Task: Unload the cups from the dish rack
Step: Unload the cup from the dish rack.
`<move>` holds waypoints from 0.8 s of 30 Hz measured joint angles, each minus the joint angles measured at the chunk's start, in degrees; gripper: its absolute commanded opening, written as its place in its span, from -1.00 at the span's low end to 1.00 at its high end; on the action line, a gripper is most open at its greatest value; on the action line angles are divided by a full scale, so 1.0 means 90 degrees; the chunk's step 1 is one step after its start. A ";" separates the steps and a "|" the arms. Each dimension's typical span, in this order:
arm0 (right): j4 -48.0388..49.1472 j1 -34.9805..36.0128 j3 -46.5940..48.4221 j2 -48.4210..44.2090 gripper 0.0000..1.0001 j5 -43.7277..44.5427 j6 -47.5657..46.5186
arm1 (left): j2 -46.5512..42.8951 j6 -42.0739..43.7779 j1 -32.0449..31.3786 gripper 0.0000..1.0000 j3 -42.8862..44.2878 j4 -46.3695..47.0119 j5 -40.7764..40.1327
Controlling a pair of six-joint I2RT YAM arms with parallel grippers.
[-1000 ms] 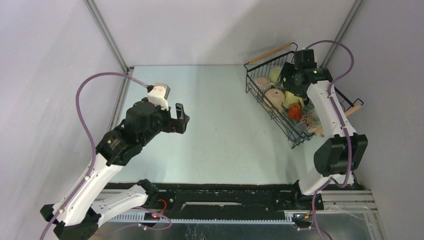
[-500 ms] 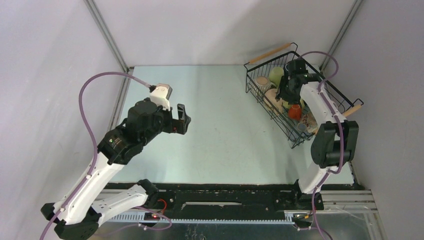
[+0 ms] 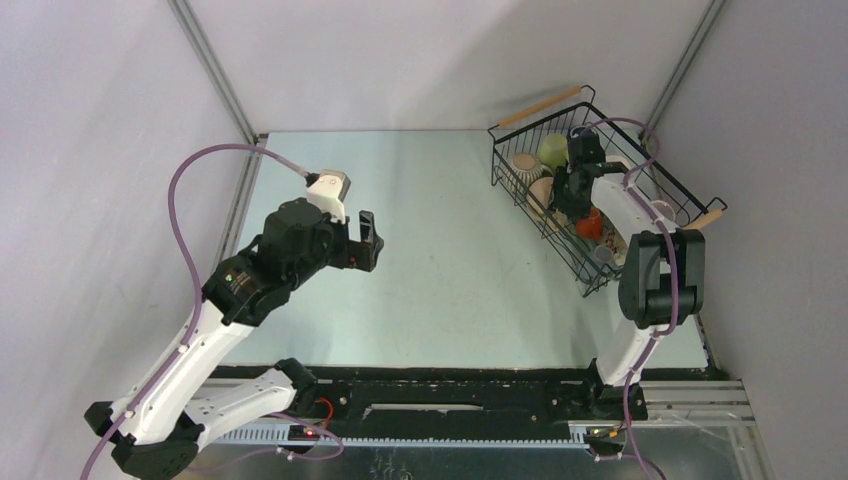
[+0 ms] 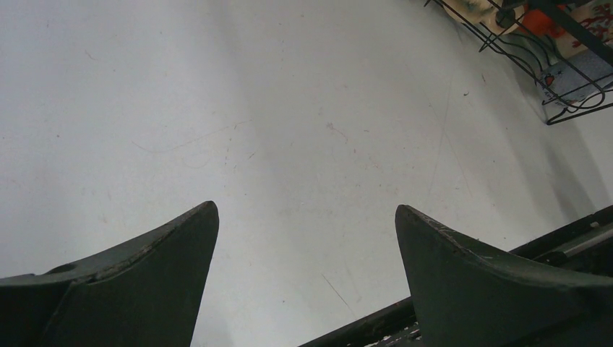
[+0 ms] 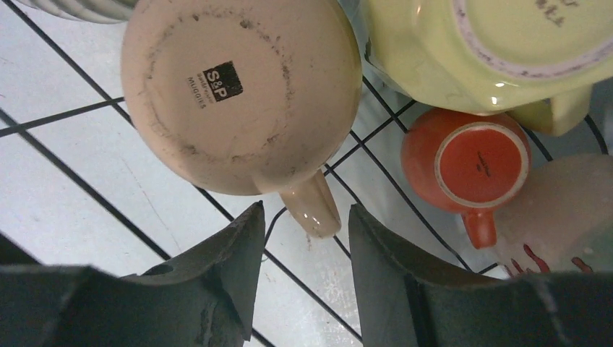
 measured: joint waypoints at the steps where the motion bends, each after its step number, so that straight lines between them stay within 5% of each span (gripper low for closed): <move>1: 0.0075 0.0000 -0.0046 0.0034 0.08 0.0005 -0.0049 | 0.0000 0.0000 0.0000 1.00 -0.0002 -0.0002 0.0000; 24: 0.0940 -0.0002 -0.0593 0.0056 -0.24 -0.0357 -0.0391 | 0.0192 -0.0002 0.0005 1.00 -0.0189 -0.0039 0.0134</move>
